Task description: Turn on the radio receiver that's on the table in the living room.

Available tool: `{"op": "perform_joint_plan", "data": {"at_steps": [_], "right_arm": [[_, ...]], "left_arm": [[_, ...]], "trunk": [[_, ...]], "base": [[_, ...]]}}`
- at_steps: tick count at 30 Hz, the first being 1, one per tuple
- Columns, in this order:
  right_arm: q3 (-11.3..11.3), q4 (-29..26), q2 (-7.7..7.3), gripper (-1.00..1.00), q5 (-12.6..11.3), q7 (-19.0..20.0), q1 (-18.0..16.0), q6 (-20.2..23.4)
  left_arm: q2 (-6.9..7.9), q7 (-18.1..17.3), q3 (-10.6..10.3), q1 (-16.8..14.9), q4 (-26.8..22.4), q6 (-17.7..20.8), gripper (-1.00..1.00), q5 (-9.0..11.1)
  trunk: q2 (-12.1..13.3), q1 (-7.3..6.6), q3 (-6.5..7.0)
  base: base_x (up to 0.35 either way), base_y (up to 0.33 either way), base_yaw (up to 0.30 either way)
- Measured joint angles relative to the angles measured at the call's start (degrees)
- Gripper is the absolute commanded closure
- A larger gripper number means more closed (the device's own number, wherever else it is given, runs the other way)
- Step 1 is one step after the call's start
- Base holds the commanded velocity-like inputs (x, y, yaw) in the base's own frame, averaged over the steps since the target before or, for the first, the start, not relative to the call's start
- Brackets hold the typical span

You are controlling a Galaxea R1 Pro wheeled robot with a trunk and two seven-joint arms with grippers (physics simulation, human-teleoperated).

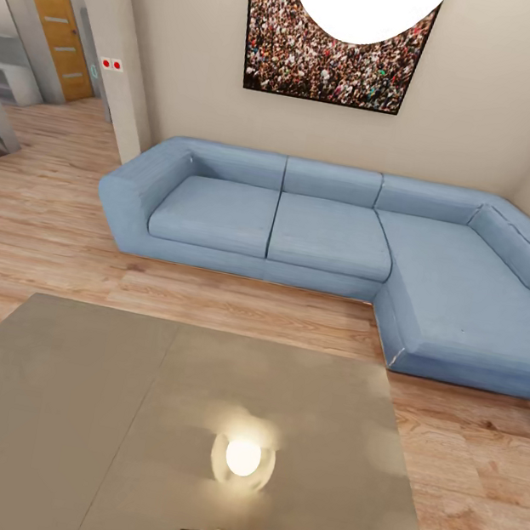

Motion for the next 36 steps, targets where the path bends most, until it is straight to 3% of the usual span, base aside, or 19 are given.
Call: {"op": "perform_joint_plan", "data": {"at_steps": [4, 5, 6, 8, 19, 21, 22, 23, 26, 32, 36], "right_arm": [[0.1, -0.2, 0.02, 1.00, 0.4, -0.1, 0.0, 0.3], [0.5, -4.1, -0.30, 1.00, 0.2, -0.4, 0.1, 5.5], [0.4, -7.7, -0.43, 1.00, 1.5, -0.5, 0.1, 6.9], [0.6, -15.6, -0.58, 1.00, 0.9, -0.5, 0.1, 8.9], [-0.4, -19.3, -3.37, 1.00, -0.2, -0.3, 0.2, 10.9], [-1.8, -19.8, -3.48, 1.00, 0.3, -0.3, 0.2, 10.9], [-4.1, -20.1, -3.54, 1.00, -0.7, -0.2, 0.2, 11.0], [-5.4, -20.3, -3.57, 1.00, 0.7, -0.3, 0.2, 10.8], [-8.5, -20.5, -3.55, 1.00, -0.2, -0.1, 0.2, 10.9], [-18.4, -20.6, -3.22, 1.00, 0.0, 0.1, 0.2, 10.7], [-23.3, -20.7, -3.19, 1.00, -5.0, 3.7, 0.2, 10.7]], "left_arm": [[-0.02, 0.0, 0.0, 0.0, 0.0, 0.0, -1.00, 0.0], [0.00, -0.1, 0.0, 0.0, 0.0, 0.0, -1.00, 0.0], [0.01, -0.1, 0.0, 0.0, 0.0, 0.0, -1.00, 0.0], [0.04, -0.1, 0.0, 0.0, 0.0, 0.0, -1.00, 0.0], [0.00, -0.2, -0.2, 0.0, -0.1, -0.5, -1.00, -0.1], [-0.03, -0.2, -0.2, 0.0, -0.1, -0.5, -1.00, -0.1], [-0.01, -0.2, -0.2, 0.0, -0.1, -0.5, -1.00, -0.2], [-0.02, -0.2, -0.2, 0.0, -0.1, -0.5, -1.00, -0.2], [-0.04, -0.2, -0.2, 0.0, -0.1, -0.5, -1.00, -0.2], [-0.09, -0.2, -0.3, 0.0, -0.1, -0.5, -1.00, -0.3], [-0.09, -0.2, -0.4, 0.0, -0.1, -0.5, -1.00, -0.3]], "trunk": [[0.0, 0.00, 0.00], [0.0, 0.00, 0.00], [0.0, 0.00, 0.00], [0.0, 0.00, 0.00], [0.0, 0.00, 0.00], [0.0, 0.00, 0.00], [0.0, 0.00, 0.00], [0.0, 0.00, 0.00], [0.0, 0.00, 0.00], [0.0, 0.00, 0.00], [0.0, 0.00, 0.00]], "base": [[0.000, 0.000, 0.000], [0.000, 0.000, 0.000], [0.000, 0.000, 0.000], [0.000, 0.000, 0.000], [0.000, 0.000, 0.000], [0.000, 0.000, 0.000], [0.000, 0.000, 0.000], [0.000, 0.000, 0.000], [0.000, 0.000, 0.000], [0.000, 0.000, 0.000], [0.000, 0.000, 0.000]]}}
